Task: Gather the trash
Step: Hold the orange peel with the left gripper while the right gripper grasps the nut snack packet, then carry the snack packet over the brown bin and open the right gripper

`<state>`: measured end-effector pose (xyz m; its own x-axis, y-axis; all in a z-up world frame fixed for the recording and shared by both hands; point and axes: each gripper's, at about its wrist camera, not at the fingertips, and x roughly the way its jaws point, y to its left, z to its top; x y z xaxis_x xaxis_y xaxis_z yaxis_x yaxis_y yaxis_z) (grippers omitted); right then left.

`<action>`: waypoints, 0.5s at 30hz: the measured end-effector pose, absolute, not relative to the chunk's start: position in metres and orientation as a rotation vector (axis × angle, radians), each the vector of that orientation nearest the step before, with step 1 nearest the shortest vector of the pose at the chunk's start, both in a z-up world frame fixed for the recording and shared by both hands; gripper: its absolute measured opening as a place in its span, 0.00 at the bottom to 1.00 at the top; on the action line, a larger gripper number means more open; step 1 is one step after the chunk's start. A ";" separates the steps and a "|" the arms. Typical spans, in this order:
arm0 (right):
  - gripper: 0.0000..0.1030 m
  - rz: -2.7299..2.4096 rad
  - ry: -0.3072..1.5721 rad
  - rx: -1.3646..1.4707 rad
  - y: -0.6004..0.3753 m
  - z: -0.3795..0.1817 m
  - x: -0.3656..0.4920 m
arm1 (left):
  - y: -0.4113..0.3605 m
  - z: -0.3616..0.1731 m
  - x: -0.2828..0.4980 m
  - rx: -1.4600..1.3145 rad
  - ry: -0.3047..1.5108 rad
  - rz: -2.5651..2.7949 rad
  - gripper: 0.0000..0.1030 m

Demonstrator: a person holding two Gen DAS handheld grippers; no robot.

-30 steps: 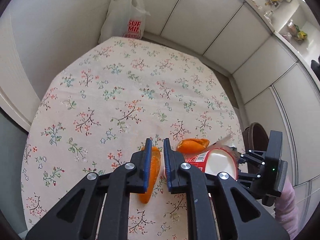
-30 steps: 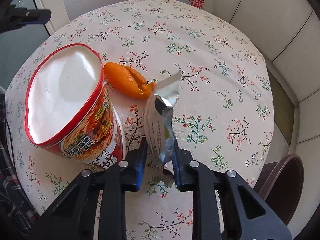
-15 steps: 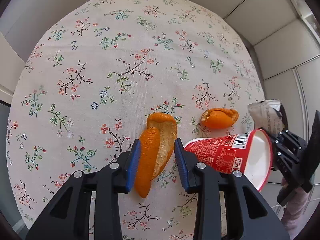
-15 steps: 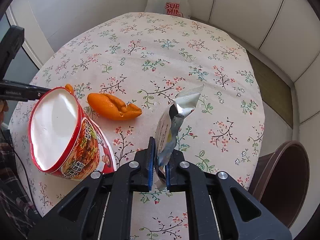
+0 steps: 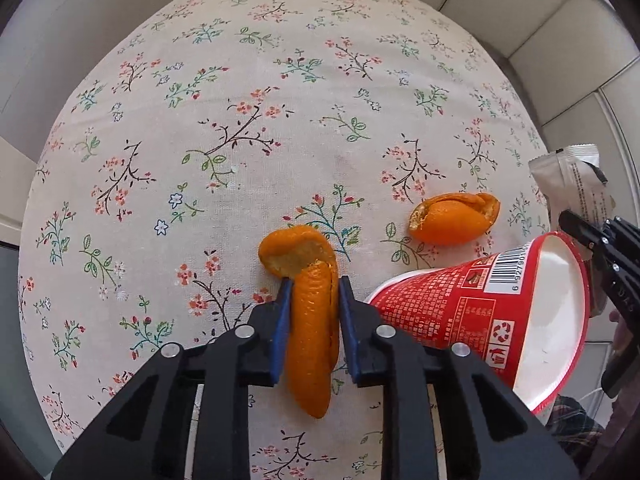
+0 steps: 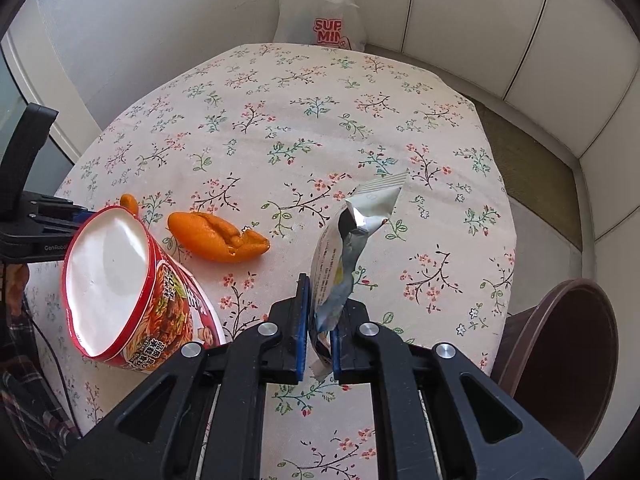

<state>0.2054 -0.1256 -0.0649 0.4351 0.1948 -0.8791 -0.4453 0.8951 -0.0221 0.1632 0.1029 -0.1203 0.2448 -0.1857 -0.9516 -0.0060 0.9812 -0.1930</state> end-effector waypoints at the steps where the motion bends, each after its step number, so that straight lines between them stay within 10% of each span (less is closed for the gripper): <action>1: 0.08 0.402 1.044 -0.264 -0.126 -0.064 0.206 | 0.103 -0.119 0.162 -0.176 1.309 -0.124 0.18; 15: 0.08 0.221 0.826 -0.098 -0.176 -0.004 0.202 | 0.118 -0.048 0.154 -0.371 1.027 -0.142 0.17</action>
<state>0.2020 -0.1762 -0.0036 0.6567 0.1565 -0.7378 -0.2325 0.9726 -0.0006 0.1541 0.1176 -0.0477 0.5149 -0.2870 -0.8078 -0.0566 0.9289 -0.3661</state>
